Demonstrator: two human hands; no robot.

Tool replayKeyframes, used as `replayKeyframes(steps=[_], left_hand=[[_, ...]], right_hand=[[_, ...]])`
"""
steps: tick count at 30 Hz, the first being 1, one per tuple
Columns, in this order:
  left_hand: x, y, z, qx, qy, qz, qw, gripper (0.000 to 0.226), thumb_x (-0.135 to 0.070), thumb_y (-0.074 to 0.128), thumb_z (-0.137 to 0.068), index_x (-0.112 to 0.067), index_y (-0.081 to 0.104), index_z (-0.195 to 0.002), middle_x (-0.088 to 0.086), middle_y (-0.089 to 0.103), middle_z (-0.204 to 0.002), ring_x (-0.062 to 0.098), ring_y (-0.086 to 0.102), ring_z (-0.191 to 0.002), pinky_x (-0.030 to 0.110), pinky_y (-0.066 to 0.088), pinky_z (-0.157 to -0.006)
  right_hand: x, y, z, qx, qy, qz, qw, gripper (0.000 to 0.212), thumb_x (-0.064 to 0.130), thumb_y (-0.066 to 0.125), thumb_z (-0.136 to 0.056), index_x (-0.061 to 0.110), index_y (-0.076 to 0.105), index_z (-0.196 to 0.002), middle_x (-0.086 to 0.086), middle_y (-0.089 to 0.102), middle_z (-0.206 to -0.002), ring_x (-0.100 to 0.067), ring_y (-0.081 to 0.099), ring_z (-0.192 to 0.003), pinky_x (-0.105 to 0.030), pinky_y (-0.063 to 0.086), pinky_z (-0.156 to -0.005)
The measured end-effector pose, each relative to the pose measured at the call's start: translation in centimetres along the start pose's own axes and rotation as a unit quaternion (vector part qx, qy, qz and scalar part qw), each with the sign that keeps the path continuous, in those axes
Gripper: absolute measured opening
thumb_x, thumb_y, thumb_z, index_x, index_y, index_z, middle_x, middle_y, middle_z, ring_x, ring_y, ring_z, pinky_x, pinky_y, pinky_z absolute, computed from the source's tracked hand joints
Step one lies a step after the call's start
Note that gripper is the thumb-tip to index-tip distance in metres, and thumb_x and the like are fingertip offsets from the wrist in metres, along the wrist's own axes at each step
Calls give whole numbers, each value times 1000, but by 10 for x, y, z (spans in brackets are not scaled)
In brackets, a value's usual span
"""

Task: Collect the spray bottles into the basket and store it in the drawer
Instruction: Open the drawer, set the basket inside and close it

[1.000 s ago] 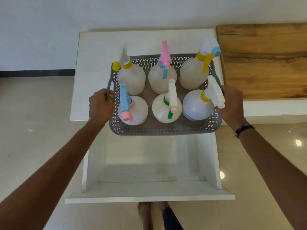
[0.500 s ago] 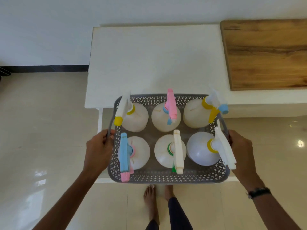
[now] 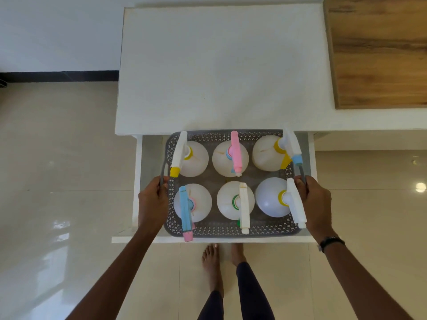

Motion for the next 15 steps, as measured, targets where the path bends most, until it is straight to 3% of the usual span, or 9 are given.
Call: replayKeyframes(steps=[7,11,15], left_hand=[[26,28,-16,5,-34,-4,999,16,-9,46,-96,-1,59,-89,4,56,-73,16,51,-64,17,38,-54],[41,51,-28,19,-58,-7,998,14,-4,47,-94,-1,61,-92,9,59,-76,19,51,-66,19,37,-54],[66,79,-45,40,-96,6,995,14,-3,49,-91,-4,63,-93,18,67,-84,30,59,-74,32,45,-66]], right_hand=[[-18,30,-2,23,45,10,999,22,7,50,-95,-2,55,-76,6,37,-54,-1,34,-45,-14,18,-45],[-37,54,-9,31,59,3,998,25,9,49,-96,-3,53,-75,-3,44,-58,-21,39,-50,-14,19,-44],[-57,83,-14,40,61,4,997,26,12,45,-96,-4,54,-78,-12,49,-60,-24,43,-54,-22,22,-43]])
Point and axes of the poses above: each hand's wrist, its own z-axis away from the middle knuckle, its own y-axis out of the palm, x = y × z, the point moved 3 cm from there along -z, towards the middle knuckle
